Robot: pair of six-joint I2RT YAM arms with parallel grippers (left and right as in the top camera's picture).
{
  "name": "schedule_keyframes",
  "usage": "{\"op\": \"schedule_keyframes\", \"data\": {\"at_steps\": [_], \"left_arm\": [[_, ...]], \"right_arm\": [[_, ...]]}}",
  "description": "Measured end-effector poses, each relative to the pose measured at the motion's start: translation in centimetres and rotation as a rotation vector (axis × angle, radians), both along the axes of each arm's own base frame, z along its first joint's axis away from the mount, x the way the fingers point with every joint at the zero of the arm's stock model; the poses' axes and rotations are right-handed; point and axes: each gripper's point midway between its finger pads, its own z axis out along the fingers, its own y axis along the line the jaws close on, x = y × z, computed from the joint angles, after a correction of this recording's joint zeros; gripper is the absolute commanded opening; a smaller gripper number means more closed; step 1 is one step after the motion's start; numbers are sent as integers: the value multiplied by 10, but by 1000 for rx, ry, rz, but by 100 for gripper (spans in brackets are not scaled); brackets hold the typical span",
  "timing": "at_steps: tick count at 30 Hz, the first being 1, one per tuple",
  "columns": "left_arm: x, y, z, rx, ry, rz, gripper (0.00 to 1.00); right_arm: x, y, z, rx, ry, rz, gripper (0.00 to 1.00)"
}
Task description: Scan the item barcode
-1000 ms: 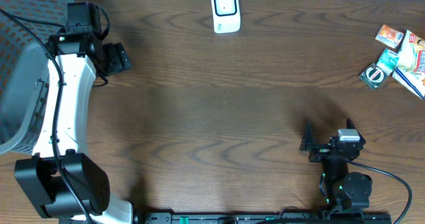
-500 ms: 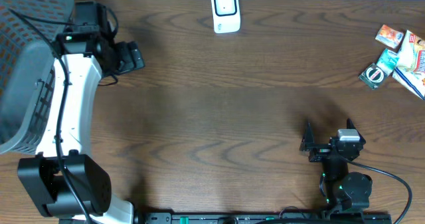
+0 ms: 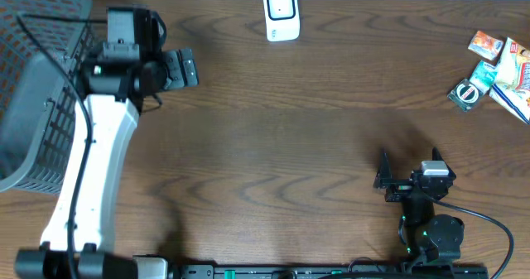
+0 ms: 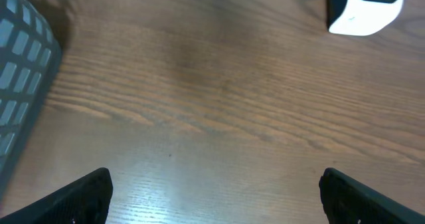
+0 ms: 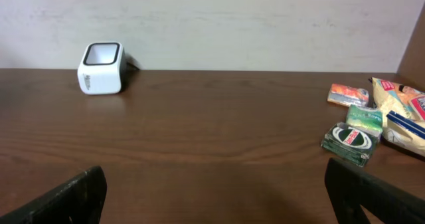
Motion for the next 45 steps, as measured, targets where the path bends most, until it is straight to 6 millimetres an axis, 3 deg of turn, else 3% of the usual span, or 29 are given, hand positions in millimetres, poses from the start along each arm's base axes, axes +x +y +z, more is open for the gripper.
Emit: {"op": "schedule_keyframes", "data": {"at_steps": [7, 13, 20, 32, 45], "left_arm": [[-26, -21, 13, -24, -177, -180, 98], [-60, -29, 25, -31, -278, -257, 98], [-102, -29, 18, -48, -255, -262, 98], [-127, -28, 14, -59, -283, -250, 98], [-145, -34, 8, -53, -500, -285, 98]], "right_arm": [[0, 0, 0, 0, 0, 0, 99], [0, 0, 0, 0, 0, 0, 99], [0, 0, 0, 0, 0, 0, 99], [0, 0, 0, 0, 0, 0, 99], [0, 0, 0, 0, 0, 1, 99]]}}
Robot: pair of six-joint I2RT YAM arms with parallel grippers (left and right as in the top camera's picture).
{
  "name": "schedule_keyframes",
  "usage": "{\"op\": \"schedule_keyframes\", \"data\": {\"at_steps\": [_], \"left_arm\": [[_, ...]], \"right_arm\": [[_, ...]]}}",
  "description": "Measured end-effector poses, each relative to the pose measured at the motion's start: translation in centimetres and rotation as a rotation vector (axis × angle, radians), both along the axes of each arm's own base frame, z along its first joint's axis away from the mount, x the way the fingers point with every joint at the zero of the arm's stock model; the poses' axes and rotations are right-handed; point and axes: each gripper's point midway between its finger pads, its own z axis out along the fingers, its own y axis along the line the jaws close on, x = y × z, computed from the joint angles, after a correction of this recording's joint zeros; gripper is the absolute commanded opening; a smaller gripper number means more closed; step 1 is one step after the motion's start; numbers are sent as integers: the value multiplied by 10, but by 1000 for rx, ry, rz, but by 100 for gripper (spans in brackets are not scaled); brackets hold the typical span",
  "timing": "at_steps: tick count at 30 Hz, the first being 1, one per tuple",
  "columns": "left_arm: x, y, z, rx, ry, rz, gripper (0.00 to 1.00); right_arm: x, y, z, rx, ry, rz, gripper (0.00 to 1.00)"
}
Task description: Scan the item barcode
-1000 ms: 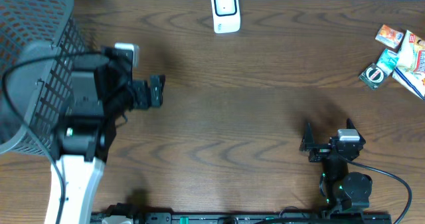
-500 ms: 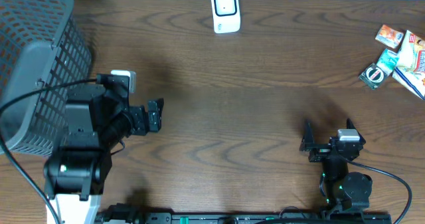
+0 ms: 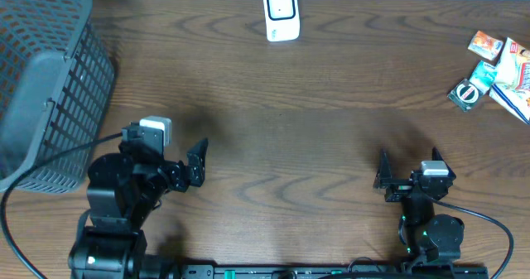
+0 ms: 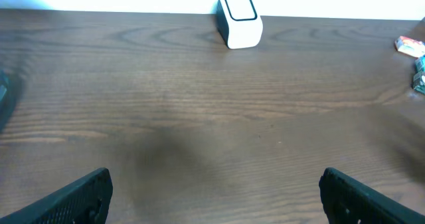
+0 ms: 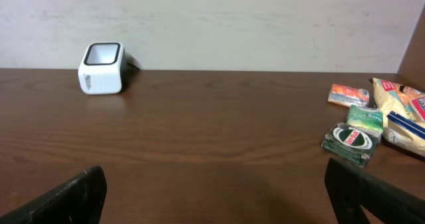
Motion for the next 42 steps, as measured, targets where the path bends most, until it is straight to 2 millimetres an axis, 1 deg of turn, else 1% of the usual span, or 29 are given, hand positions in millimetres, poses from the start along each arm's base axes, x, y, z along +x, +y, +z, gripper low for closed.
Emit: {"op": "schedule_keyframes", "data": {"at_steps": [5, 13, 22, 26, 33, 39, 42], "left_arm": [[2, 0, -6, -5, -50, 0, 98], [8, -1, -25, -6, -66, 0, 98], [10, -1, -33, -8, -83, 0, 98], [10, -1, -35, -12, -130, 0, 98], [5, 0, -49, -22, -198, 2, 98], [4, 0, -54, -30, -291, 1, 98], [3, 0, -60, -33, -324, 2, 98]], "right_arm": [[0, 0, 0, 0, 0, 0, 99], [0, 0, 0, 0, 0, 1, 99], [0, 0, 0, 0, 0, 1, 99], [0, 0, 0, 0, 0, 2, 99], [0, 0, 0, 0, 0, 2, 99], [0, 0, 0, 0, 0, 2, 99], [0, 0, 0, 0, 0, 2, 99]]}}
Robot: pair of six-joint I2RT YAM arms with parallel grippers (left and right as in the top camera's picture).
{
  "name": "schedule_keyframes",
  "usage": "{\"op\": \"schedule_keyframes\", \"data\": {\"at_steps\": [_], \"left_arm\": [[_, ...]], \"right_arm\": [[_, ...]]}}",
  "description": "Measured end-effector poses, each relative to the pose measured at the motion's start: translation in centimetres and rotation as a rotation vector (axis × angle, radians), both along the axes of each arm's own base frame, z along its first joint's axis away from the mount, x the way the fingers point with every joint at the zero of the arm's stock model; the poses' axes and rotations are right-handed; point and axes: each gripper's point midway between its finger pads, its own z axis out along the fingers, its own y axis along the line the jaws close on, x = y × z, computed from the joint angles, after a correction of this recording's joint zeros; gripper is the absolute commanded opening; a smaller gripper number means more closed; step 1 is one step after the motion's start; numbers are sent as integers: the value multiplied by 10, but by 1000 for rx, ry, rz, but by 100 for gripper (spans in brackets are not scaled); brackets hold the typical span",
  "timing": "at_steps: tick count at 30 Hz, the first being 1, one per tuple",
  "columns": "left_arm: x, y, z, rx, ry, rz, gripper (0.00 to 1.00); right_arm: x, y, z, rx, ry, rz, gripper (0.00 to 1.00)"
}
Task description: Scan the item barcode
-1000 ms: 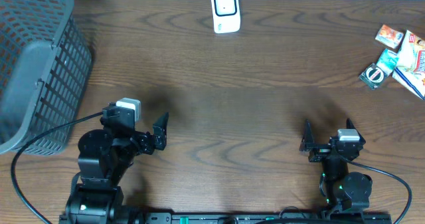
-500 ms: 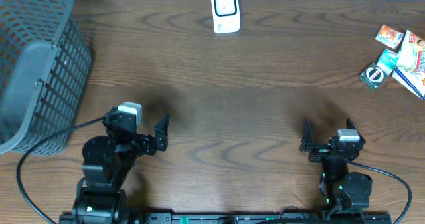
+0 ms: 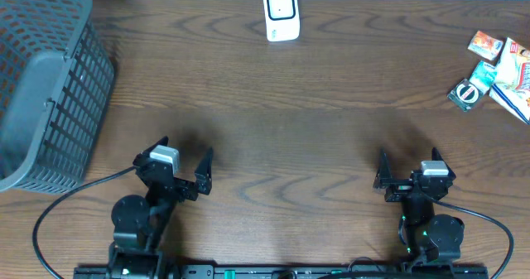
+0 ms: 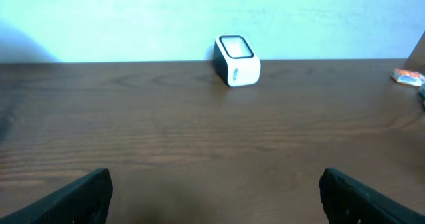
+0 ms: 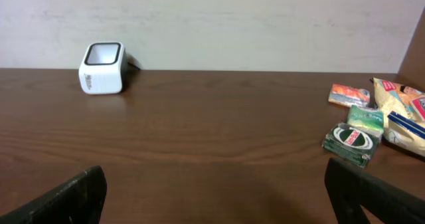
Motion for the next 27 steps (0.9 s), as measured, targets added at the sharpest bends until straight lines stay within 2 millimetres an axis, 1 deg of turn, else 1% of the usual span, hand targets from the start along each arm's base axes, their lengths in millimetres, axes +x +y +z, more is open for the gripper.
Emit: {"op": "schedule_keyframes", "data": {"at_steps": [4, 11, 20, 22, 27], "left_arm": [[-1, 0, -9, -2, -25, 1, 98], [-2, 5, -12, -3, -72, 30, 97], [-1, 16, -5, 0, -103, 92, 98], [-2, 18, -8, 2, -90, 101, 97], [-6, 24, -24, 12, -35, 128, 98]], "right_arm": [[0, 0, 0, 0, 0, 0, 99], [0, 0, 0, 0, 0, 0, 99], [0, 0, 0, 0, 0, 0, 99], [0, 0, 0, 0, 0, 0, 99], [0, 0, 0, 0, 0, 0, 99]]}}
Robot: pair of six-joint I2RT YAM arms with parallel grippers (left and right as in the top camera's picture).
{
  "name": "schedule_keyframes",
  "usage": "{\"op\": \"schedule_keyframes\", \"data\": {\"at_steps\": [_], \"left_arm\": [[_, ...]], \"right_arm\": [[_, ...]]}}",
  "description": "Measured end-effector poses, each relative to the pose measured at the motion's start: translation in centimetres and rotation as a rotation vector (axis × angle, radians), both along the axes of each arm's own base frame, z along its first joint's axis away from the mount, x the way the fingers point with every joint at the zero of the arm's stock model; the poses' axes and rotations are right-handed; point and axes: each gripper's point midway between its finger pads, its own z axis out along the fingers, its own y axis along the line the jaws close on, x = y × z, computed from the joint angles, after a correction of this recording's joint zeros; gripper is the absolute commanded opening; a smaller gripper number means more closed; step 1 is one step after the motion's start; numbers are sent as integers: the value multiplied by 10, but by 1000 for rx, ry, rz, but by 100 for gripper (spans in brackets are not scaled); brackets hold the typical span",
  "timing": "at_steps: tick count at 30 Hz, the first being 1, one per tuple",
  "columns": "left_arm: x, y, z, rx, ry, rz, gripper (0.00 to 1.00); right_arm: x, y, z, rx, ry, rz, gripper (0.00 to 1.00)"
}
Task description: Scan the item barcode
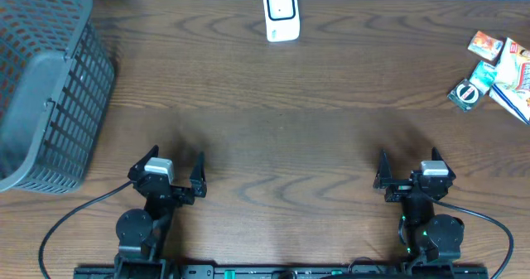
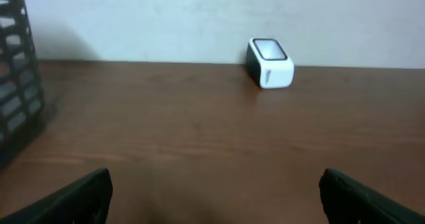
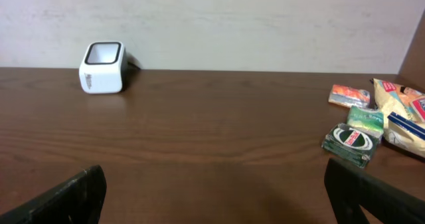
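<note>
The white barcode scanner stands at the table's far edge, also seen in the left wrist view as a scanner and in the right wrist view as a scanner. Several small packaged items lie at the far right, among them a green pack. My left gripper rests open at the near left, empty. My right gripper rests open at the near right, empty.
A grey mesh basket fills the far left corner; its wall shows in the left wrist view. A pale wall runs behind the table's far edge. Cables trail from both arms at the near edge.
My left gripper has shifted slightly left and turned, so the scanner sits further right in its view and the basket's edge has come into sight. The right arm has not moved.
My left arm was stretched out far left beside the basket, open and looking down at the table. Then it was drawn back to the near left. It has since settled low at the near edge, facing the scanner. My right arm stayed still throughout.
</note>
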Motion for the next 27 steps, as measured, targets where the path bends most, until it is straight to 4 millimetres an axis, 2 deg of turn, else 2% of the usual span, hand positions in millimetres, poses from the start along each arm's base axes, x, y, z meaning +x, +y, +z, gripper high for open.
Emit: {"op": "schedule_keyframes", "data": {"at_steps": [4, 27], "left_arm": [[-2, 4, 7, -1, -29, 19, 98], [-2, 9, 5, 39, -27, 44, 98]], "right_arm": [[0, 0, 0, 0, 0, 0, 99], [0, 0, 0, 0, 0, 0, 99]]}}
